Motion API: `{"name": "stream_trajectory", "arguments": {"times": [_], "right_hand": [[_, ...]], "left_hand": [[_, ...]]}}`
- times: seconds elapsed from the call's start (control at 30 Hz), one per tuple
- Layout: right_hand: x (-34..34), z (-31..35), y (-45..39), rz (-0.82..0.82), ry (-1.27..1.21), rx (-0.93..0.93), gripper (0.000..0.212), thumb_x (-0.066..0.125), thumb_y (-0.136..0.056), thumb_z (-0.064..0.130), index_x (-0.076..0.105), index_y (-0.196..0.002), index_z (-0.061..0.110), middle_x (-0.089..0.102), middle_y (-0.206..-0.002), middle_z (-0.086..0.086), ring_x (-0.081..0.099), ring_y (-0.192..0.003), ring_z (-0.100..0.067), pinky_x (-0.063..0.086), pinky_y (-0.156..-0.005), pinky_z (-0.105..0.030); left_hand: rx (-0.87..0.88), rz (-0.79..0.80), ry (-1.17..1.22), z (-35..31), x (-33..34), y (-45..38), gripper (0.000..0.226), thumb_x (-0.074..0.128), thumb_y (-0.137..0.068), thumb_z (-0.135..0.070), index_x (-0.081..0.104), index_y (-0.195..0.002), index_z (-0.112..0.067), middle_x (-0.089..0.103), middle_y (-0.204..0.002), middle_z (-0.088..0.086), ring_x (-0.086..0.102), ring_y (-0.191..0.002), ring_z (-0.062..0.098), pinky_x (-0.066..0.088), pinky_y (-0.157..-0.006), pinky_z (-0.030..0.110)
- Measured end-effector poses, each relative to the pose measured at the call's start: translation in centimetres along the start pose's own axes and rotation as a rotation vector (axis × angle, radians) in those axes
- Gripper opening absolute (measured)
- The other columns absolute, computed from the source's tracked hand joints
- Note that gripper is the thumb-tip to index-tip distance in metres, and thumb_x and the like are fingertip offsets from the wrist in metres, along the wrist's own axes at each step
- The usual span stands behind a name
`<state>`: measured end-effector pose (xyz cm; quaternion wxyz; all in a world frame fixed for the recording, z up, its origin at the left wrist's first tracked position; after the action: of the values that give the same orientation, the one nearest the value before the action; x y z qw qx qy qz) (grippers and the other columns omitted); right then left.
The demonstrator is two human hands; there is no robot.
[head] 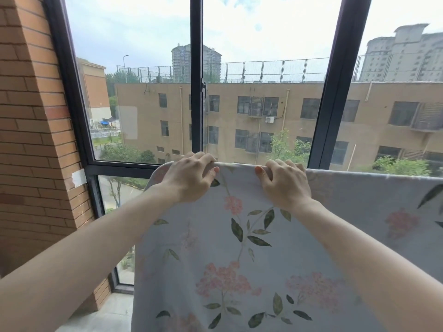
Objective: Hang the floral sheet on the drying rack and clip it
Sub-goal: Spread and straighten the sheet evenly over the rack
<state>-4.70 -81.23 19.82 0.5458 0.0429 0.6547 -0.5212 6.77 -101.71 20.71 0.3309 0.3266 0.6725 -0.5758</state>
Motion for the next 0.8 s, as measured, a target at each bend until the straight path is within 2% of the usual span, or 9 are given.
{"name": "stream_trajectory", "arguments": {"times": [0.07,0.23,0.4,0.47,0.63,0.8], "right_hand": [[0.0,0.2,0.1,-0.014,-0.016,-0.012,0.038,0.034,-0.105,0.056,0.050,-0.084,0.028,0.060,-0.091,0.009,0.051,-0.093,-0.019,0.032,-0.093,-0.041],[-0.8,-1.3,0.9,-0.013,-0.023,-0.057,0.033,0.039,-0.105,0.053,0.058,-0.096,0.028,0.061,-0.096,0.010,0.052,-0.096,-0.017,0.033,-0.095,-0.038],[-3.0,-7.7,2.8,-0.070,-0.003,0.045,0.033,0.039,-0.105,0.053,0.063,-0.100,0.030,0.061,-0.098,0.009,0.047,-0.098,-0.017,0.029,-0.102,-0.037],[-4.2,-10.9,3.5,-0.095,0.023,0.105,0.037,0.037,-0.105,0.054,0.062,-0.093,0.030,0.061,-0.094,0.008,0.049,-0.098,-0.020,0.028,-0.101,-0.037],[-5.5,-13.6,3.2,-0.097,0.068,0.134,0.056,0.022,-0.102,0.063,0.045,-0.068,0.025,0.054,-0.071,0.010,0.049,-0.079,-0.022,0.034,-0.087,-0.041],[-6.4,-18.3,2.2,-0.002,0.083,0.234,0.075,0.017,-0.103,0.066,0.047,-0.055,0.017,0.057,-0.059,0.002,0.056,-0.069,-0.030,0.041,-0.075,-0.041]], "left_hand": [[0.040,0.014,0.010,-2.0,0.7,-0.3,0.032,0.042,-0.105,-0.048,0.056,-0.128,-0.030,0.062,-0.122,-0.006,0.052,-0.117,0.020,0.031,-0.108,0.041],[0.043,-0.038,-0.065,-2.0,1.1,-0.1,0.018,0.047,-0.102,-0.045,0.048,-0.106,-0.028,0.058,-0.104,-0.005,0.049,-0.098,0.019,0.032,-0.099,0.038],[0.030,-0.064,-0.072,-1.8,1.0,-0.2,0.018,0.049,-0.101,-0.046,0.043,-0.099,-0.029,0.055,-0.097,-0.007,0.048,-0.095,0.019,0.034,-0.096,0.037],[0.036,-0.082,-0.058,-2.0,1.2,-0.3,0.018,0.049,-0.101,-0.046,0.043,-0.096,-0.030,0.053,-0.093,-0.008,0.049,-0.092,0.018,0.034,-0.095,0.036],[0.045,-0.109,-0.047,-2.5,1.5,-0.2,0.019,0.050,-0.100,-0.048,0.042,-0.096,-0.032,0.050,-0.090,-0.011,0.047,-0.088,0.016,0.034,-0.091,0.035],[0.025,-0.113,-0.044,-2.2,1.5,-0.2,0.020,0.051,-0.099,-0.049,0.037,-0.096,-0.035,0.049,-0.088,-0.011,0.048,-0.087,0.017,0.038,-0.093,0.038]]}}
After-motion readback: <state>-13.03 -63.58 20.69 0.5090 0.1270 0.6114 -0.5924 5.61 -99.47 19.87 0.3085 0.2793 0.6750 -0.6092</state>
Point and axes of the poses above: each hand's wrist, its own y-axis away from the middle knuckle, its own x-axis out of the palm, z = x × y, the point moved 9 cm from there along -y, towards the middle knuckle
